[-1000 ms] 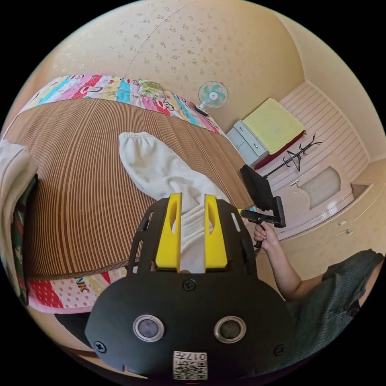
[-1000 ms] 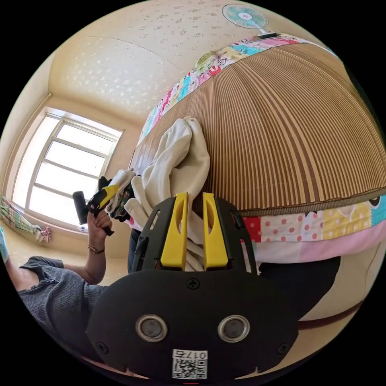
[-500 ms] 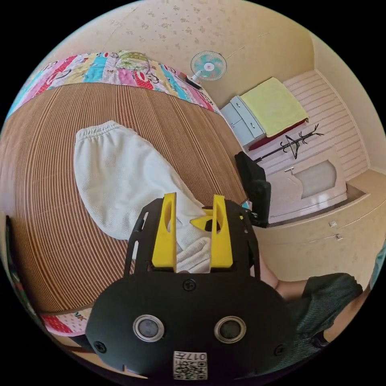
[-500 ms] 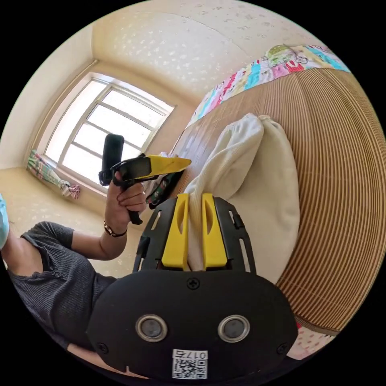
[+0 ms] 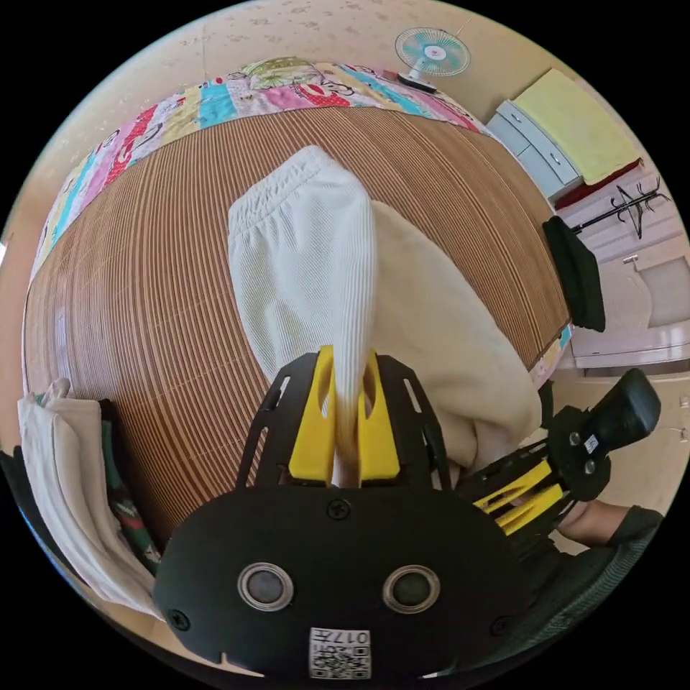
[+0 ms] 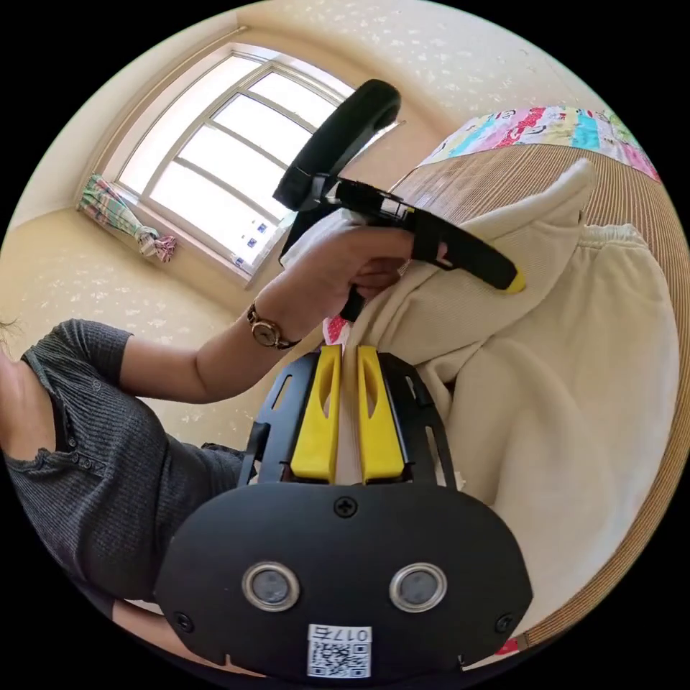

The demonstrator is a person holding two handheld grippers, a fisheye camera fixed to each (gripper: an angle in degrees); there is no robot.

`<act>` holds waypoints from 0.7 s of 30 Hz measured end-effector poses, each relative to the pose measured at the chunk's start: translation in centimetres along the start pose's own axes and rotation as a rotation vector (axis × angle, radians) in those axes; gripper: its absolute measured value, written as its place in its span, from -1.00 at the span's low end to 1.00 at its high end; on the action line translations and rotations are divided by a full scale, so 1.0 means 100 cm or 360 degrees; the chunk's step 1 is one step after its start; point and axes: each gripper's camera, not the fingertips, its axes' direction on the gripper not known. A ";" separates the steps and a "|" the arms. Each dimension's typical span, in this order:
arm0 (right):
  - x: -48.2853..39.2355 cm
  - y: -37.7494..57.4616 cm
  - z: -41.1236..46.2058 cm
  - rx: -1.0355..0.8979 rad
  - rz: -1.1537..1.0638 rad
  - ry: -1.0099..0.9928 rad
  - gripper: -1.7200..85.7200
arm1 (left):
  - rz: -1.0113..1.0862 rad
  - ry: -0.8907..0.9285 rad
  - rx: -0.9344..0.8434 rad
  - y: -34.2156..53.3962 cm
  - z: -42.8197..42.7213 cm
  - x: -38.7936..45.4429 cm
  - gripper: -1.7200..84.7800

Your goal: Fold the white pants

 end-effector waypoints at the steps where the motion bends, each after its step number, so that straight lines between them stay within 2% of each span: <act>1: 0.005 0.002 -0.011 0.0046 0.0024 0.0048 -0.84 | -0.0035 0.0043 0.0096 0.013 -0.011 -0.005 -0.85; 3: 0.039 0.008 -0.055 0.0225 0.0268 0.0296 -0.80 | -0.0175 0.0117 0.0261 0.040 -0.032 -0.022 -0.85; 6: 0.096 0.008 -0.080 0.0296 0.0564 0.0612 -0.74 | -0.0482 0.0237 0.0502 0.095 -0.059 -0.060 -0.85; 8: 0.136 0.001 -0.068 0.0176 0.0757 0.0644 -0.71 | -0.0667 0.0260 0.0588 0.127 -0.064 -0.085 -0.80; 11: 0.166 -0.013 -0.022 0.0076 0.0827 0.0486 -0.71 | -0.0816 0.0295 0.0485 0.139 -0.052 -0.107 -0.71; 12: 0.166 -0.016 -0.003 0.0047 0.0876 0.0522 -0.75 | -0.0827 0.0295 0.0462 0.139 -0.049 -0.110 -0.73; 16: 0.121 -0.013 0.009 0.0152 0.0957 0.0650 -0.85 | -0.0787 0.0264 0.0373 0.149 -0.060 -0.103 -0.85; 19: 0.037 0.008 -0.026 0.0507 0.0833 0.0658 -0.88 | -0.0642 0.0378 0.0617 0.184 -0.113 -0.081 -0.87; 21: -0.050 0.035 -0.063 0.0836 0.0621 0.0688 -0.89 | -0.0605 0.0420 0.0757 0.211 -0.146 -0.064 -0.88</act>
